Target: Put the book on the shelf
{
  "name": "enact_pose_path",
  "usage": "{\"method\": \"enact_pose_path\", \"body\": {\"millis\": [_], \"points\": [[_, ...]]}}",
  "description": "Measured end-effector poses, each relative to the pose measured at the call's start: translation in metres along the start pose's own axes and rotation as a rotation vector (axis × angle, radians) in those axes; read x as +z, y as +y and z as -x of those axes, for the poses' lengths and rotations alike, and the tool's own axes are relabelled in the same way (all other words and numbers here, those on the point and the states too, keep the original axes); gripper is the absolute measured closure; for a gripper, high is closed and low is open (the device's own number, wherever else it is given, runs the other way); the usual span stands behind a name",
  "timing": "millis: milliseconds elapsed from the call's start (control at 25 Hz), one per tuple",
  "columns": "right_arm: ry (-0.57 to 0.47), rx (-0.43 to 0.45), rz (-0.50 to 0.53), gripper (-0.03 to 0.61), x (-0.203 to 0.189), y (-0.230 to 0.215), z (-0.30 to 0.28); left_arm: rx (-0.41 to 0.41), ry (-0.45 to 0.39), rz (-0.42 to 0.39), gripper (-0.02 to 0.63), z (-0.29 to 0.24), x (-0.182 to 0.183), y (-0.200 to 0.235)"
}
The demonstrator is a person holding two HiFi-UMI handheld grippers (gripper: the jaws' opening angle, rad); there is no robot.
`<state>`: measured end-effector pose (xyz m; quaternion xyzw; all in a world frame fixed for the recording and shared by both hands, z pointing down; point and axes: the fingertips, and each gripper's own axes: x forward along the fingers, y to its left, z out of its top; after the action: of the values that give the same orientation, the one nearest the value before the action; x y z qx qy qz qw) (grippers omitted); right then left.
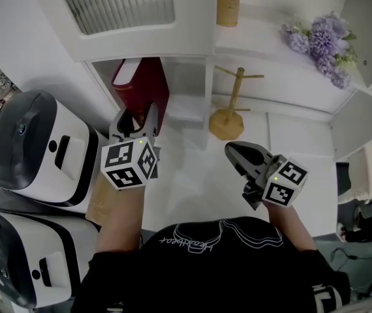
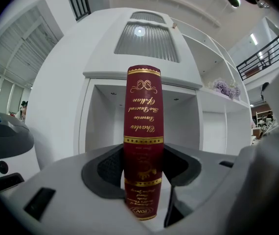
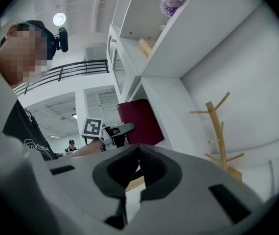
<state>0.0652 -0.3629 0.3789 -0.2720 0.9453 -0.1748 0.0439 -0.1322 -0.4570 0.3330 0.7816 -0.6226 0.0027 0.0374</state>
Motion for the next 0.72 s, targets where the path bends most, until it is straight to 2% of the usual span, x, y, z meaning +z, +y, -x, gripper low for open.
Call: {"method": "enact_pose_path", "body": {"millis": [720], "points": [[0.016, -0.057, -0.046, 0.572, -0.012, -0.031, 0.011, 0.015, 0.001, -0.006, 0.402, -0.054, 0.003, 0.004]]}}
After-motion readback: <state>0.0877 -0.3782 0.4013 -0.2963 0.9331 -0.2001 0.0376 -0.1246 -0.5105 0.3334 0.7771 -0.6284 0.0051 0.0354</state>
